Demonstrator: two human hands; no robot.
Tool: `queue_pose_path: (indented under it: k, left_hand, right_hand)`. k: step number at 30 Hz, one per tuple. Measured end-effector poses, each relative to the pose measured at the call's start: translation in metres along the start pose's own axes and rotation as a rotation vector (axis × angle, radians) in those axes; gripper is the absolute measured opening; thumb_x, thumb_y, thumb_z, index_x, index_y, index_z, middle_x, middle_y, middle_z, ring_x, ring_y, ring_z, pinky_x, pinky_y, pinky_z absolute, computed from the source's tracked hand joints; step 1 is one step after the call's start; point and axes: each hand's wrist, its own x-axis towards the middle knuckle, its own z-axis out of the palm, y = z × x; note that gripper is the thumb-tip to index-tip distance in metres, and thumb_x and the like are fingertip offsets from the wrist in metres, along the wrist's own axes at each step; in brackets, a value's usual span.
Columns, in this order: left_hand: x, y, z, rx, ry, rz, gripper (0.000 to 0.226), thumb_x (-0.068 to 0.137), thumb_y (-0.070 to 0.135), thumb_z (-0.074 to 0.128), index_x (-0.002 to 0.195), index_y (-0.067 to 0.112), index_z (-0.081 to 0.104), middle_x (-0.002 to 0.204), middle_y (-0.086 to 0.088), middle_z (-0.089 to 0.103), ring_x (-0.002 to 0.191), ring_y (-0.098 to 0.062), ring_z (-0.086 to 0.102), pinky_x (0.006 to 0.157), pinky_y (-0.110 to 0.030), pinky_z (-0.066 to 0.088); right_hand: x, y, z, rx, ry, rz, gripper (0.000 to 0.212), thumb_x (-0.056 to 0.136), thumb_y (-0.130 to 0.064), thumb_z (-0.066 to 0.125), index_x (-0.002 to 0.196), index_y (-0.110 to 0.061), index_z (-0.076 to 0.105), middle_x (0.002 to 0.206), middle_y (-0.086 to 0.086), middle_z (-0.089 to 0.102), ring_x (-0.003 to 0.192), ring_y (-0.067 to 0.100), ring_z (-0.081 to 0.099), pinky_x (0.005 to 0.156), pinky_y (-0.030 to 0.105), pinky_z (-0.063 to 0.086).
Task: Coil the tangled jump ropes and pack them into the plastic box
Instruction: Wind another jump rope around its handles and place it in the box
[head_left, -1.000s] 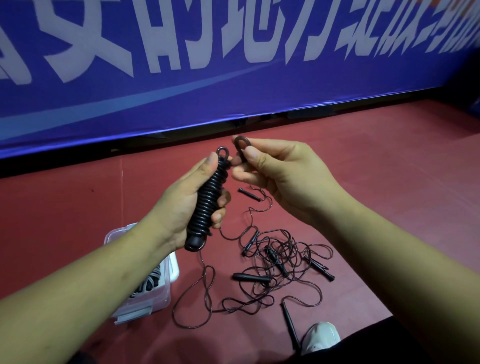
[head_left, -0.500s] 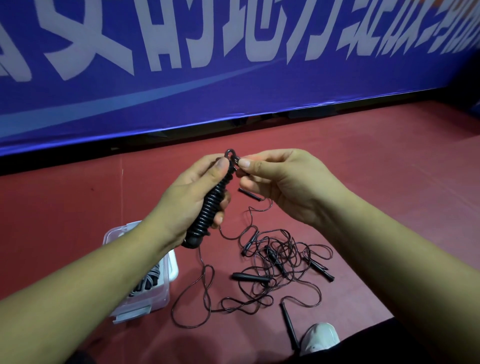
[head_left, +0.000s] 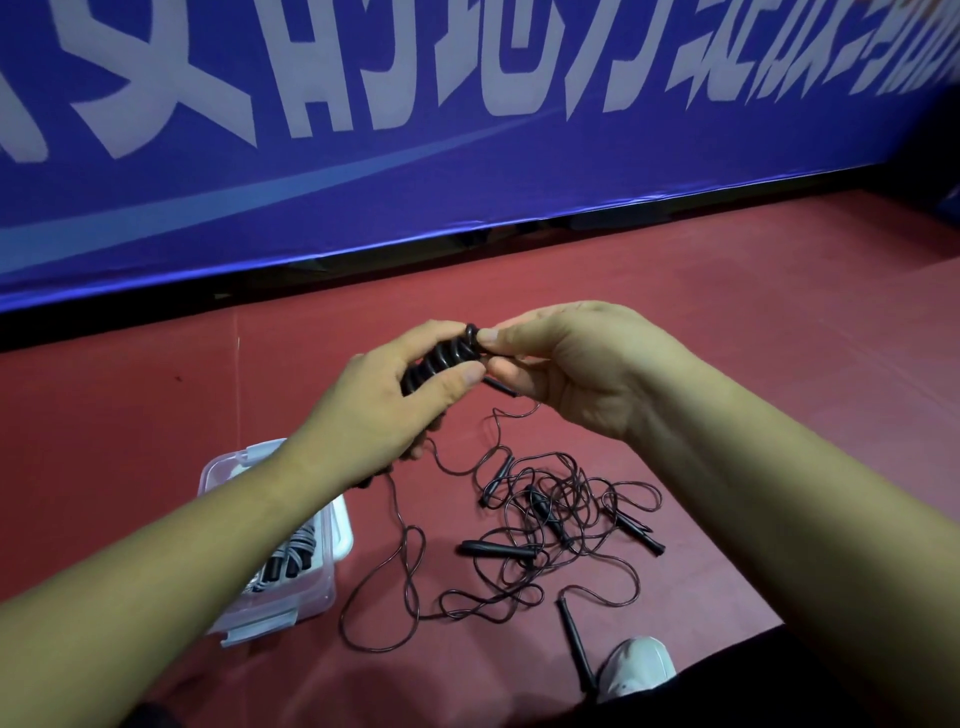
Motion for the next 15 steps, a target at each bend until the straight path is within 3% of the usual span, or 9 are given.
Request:
queue_pose_path:
  k: [5, 8, 15]
  left_hand:
    - [-0.002, 0.004, -0.002, 0.158, -0.052, 0.003, 0.035, 0.078, 0.063, 0.055, 0.112, 0.052, 0.058, 0.060, 0.001, 0.061, 0.048, -0.020, 0.062, 0.049, -0.032, 0.054]
    - [-0.003, 0.003, -0.006, 0.301, -0.123, 0.003, 0.041, 0.076, 0.069, 0.047, 0.114, 0.053, 0.052, 0.064, 0.004, 0.065, 0.047, -0.014, 0.063, 0.049, -0.023, 0.050]
    - [-0.001, 0.000, -0.013, 0.482, -0.246, 0.021, 0.042, 0.079, 0.073, 0.040, 0.117, 0.057, 0.045, 0.068, 0.013, 0.064, 0.052, -0.005, 0.060, 0.052, -0.028, 0.051]
  right_hand:
    - [0.004, -0.002, -0.007, 0.059, -0.027, 0.179, 0.011, 0.085, 0.012, 0.062, 0.077, 0.004, 0.063, 0.078, 0.016, 0.059, 0.052, 0.014, 0.065, 0.045, 0.015, 0.052]
    - [0.005, 0.000, -0.013, 0.059, -0.074, 0.292, 0.018, 0.088, 0.009, 0.059, 0.072, 0.003, 0.064, 0.081, 0.017, 0.056, 0.051, 0.014, 0.064, 0.046, 0.016, 0.054]
    - [0.008, 0.008, -0.016, 0.033, -0.087, 0.350, 0.017, 0.089, 0.010, 0.058, 0.074, 0.003, 0.064, 0.081, 0.018, 0.056, 0.052, 0.017, 0.067, 0.045, 0.017, 0.054]
